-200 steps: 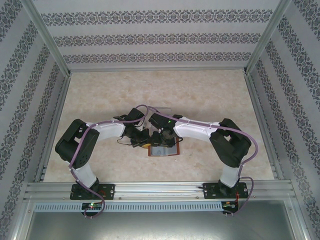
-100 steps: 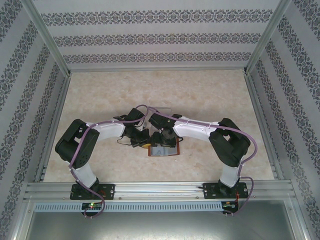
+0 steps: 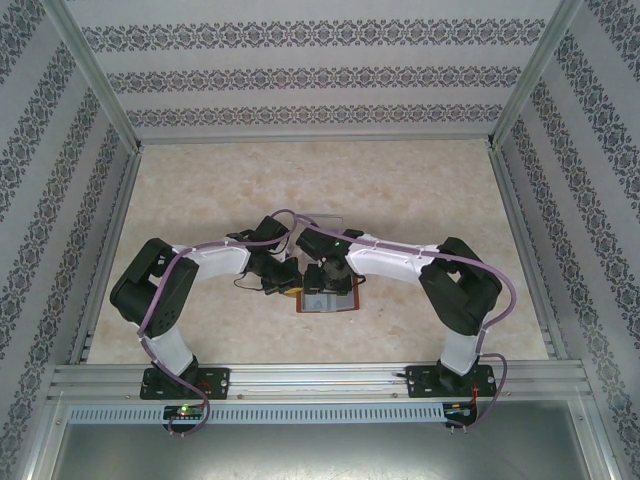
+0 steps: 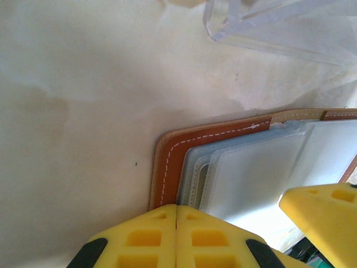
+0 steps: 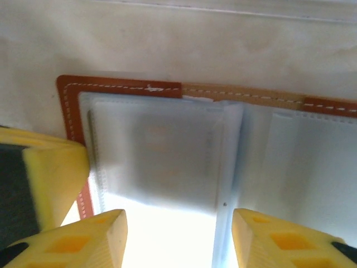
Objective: Take the credit cards out of the card holder
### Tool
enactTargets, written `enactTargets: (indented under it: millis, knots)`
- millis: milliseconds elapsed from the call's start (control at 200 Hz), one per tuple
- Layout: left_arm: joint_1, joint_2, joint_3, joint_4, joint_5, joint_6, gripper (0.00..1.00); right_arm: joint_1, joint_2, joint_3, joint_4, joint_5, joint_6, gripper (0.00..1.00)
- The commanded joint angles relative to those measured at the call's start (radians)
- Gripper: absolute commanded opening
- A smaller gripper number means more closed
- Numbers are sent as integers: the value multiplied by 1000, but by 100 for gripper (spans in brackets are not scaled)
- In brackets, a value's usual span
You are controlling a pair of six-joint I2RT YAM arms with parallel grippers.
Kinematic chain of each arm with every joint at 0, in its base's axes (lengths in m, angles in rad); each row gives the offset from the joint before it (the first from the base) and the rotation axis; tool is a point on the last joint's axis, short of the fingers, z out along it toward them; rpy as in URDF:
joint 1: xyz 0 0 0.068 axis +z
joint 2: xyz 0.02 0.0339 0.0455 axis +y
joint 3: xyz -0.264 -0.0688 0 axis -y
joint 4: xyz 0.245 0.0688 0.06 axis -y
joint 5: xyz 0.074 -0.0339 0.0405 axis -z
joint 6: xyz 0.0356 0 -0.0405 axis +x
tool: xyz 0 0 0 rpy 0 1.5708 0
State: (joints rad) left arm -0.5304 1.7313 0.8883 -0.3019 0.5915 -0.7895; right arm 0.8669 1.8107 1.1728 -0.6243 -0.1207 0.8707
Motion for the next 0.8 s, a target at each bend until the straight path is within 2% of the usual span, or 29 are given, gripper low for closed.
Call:
enactTargets:
  millis: [0, 165, 340, 415, 465, 645, 794]
  knots:
    - [-17, -3, -14, -22, -6, 7, 6, 9, -45, -6, 19, -7, 14, 46]
    - [-16, -5, -12, -25, -7, 9, 6, 10, -36, 4, 17, -9, 12, 41]
    - [-16, -5, -11, -26, -6, 10, 6, 13, -37, 12, 11, -7, 13, 44]
    - [-15, -4, -12, -26, -7, 8, 6, 14, -37, 22, -2, 1, 11, 50]
    - [-16, -4, -11, -26, -7, 8, 6, 13, -36, 23, 1, -1, 10, 51]
    - [-16, -5, -11, -28, -9, 8, 6, 14, -30, -6, 89, -59, 30, 34]
    - [-16, -6, -12, -26, -8, 6, 6, 14, 8, -8, 97, -65, 31, 33]
